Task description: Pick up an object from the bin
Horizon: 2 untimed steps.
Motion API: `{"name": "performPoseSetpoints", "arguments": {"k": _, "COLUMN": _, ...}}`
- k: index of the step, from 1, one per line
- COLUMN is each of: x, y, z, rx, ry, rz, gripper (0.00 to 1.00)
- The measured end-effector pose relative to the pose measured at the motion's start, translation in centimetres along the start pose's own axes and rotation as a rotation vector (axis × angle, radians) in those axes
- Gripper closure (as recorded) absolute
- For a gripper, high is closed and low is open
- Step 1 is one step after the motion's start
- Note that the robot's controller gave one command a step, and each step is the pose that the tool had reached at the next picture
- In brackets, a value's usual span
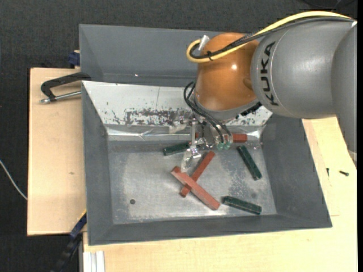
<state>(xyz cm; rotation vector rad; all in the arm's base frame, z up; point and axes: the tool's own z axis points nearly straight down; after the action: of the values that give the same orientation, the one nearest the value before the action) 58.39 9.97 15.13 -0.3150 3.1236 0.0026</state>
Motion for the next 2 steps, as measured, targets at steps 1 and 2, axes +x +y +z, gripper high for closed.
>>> {"name": "performPoseSetpoints", "arguments": {"k": 1, "x": 2.2, "y": -4.9, "z": 3.3, "rx": -0.001, "ry": 0.0, "rz": 0.095, "gripper": 0.0}}
{"name": "performPoseSetpoints", "arguments": {"k": 2, "x": 1.5, "y": -8.0, "z": 5.9, "rx": 0.003, "ry": -0.003, "rz": -0.003, "gripper": 0.0}}
